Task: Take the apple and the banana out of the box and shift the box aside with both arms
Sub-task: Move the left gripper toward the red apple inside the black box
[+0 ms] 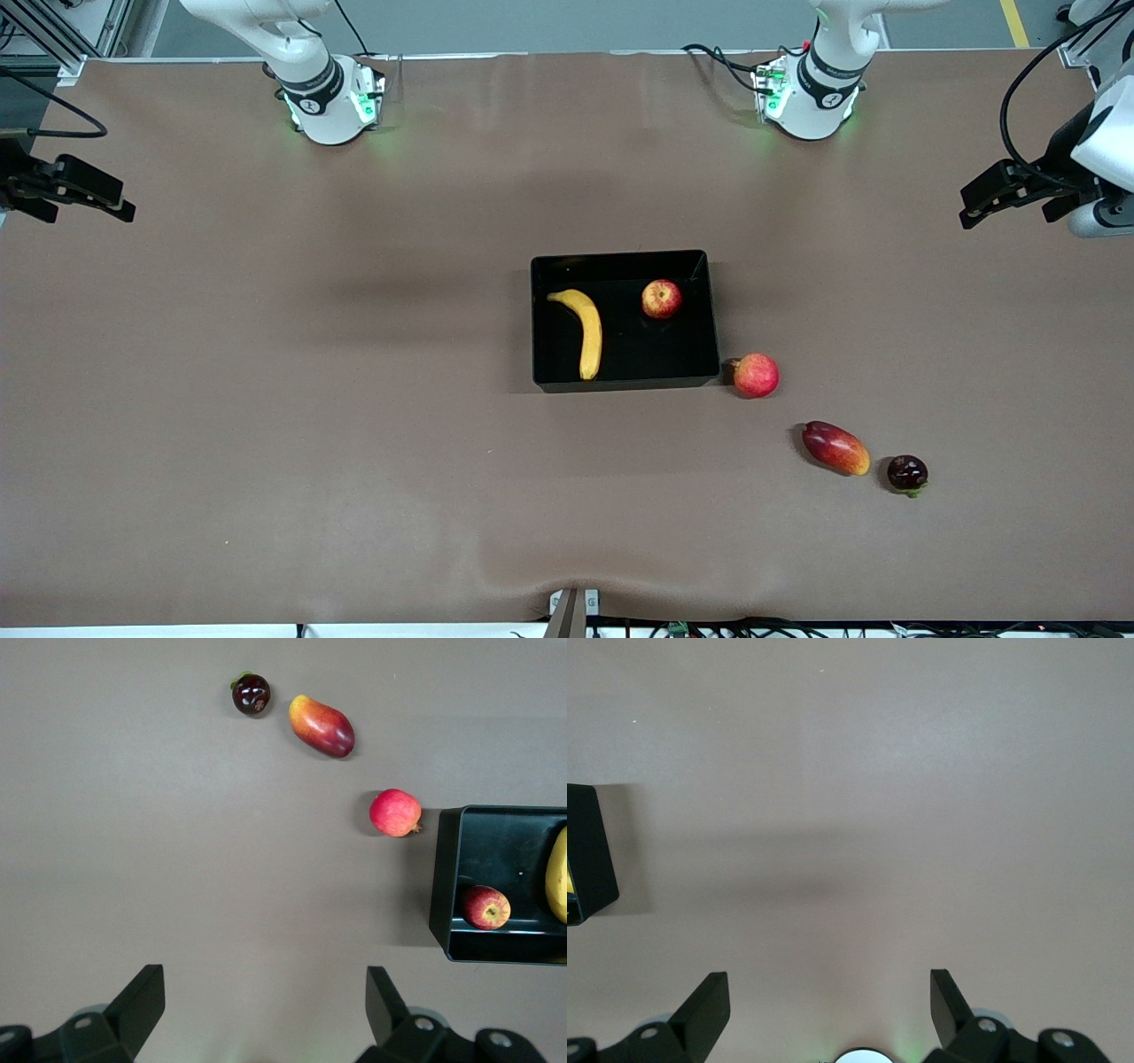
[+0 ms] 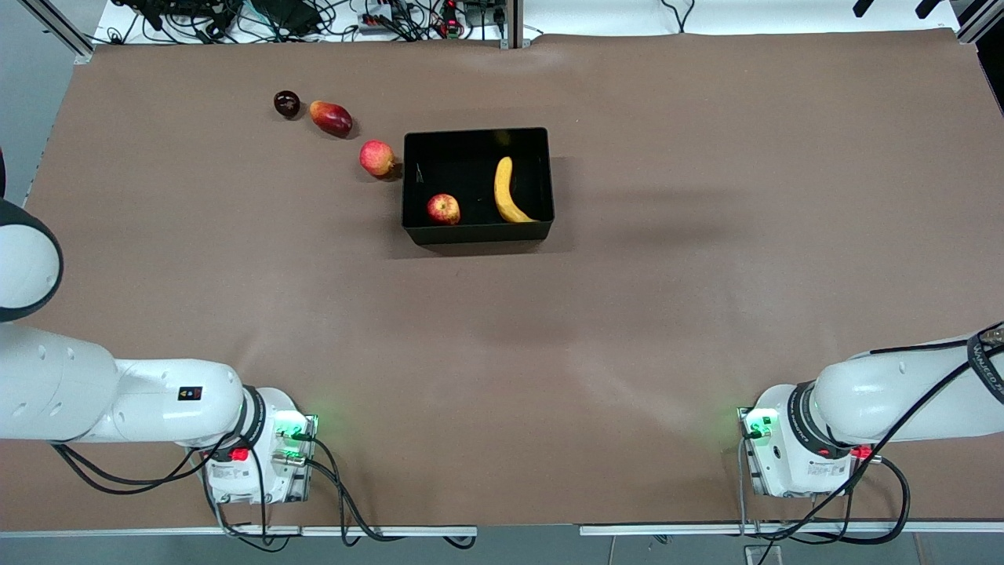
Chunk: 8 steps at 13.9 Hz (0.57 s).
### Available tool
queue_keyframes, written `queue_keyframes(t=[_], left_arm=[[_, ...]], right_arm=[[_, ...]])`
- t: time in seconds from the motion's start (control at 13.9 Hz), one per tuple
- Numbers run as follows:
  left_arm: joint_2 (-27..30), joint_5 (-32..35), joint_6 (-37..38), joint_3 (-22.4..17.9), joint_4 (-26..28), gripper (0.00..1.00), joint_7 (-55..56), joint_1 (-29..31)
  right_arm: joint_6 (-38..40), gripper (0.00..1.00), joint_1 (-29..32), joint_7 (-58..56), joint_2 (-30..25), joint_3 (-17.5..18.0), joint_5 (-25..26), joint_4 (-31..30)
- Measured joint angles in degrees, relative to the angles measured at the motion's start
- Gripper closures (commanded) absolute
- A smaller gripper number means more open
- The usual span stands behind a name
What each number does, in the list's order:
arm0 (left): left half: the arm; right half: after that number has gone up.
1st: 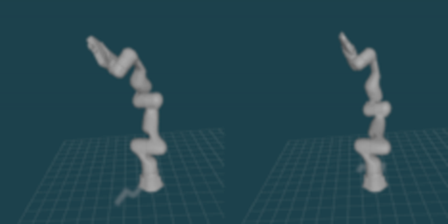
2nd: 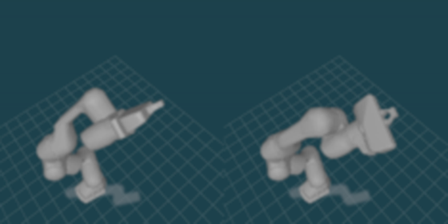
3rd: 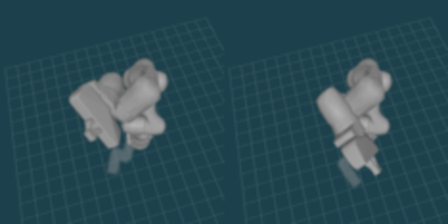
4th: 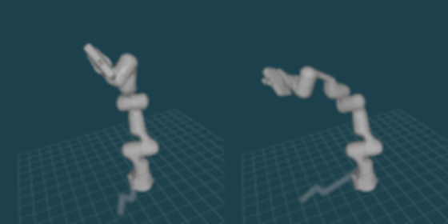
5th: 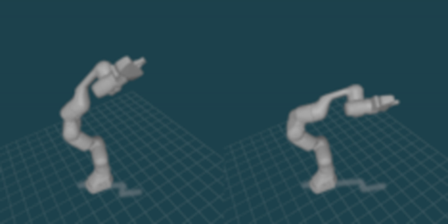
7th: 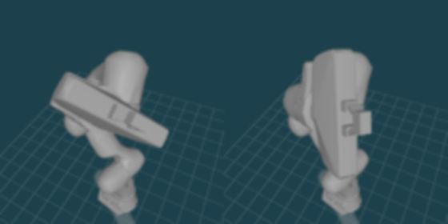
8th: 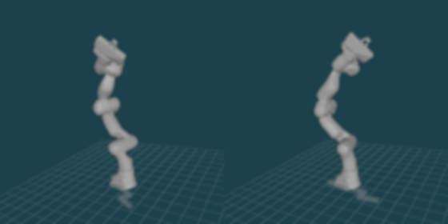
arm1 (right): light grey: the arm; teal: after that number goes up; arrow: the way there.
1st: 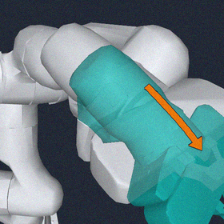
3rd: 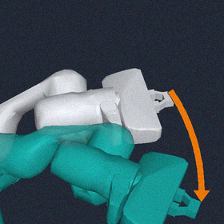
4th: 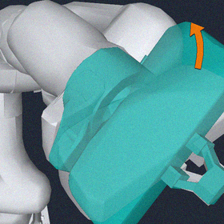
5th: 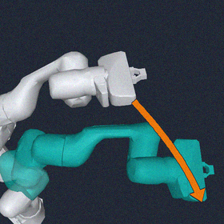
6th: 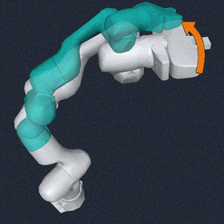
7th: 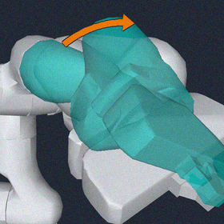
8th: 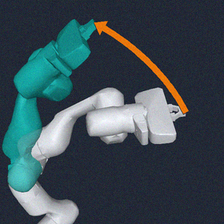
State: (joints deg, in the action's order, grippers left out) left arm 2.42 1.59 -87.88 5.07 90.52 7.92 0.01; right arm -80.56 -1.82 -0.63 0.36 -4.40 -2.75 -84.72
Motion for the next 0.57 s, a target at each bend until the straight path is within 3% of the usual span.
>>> queue_keyframes(t=[0.57], left_arm=[[-0.1,0.6,0.0,0.0,-0.7,0.00,0.0,0.0]], right_arm=[[0.0,0.00,0.0,0.0,0.0,0.0,0.0,0.0]])
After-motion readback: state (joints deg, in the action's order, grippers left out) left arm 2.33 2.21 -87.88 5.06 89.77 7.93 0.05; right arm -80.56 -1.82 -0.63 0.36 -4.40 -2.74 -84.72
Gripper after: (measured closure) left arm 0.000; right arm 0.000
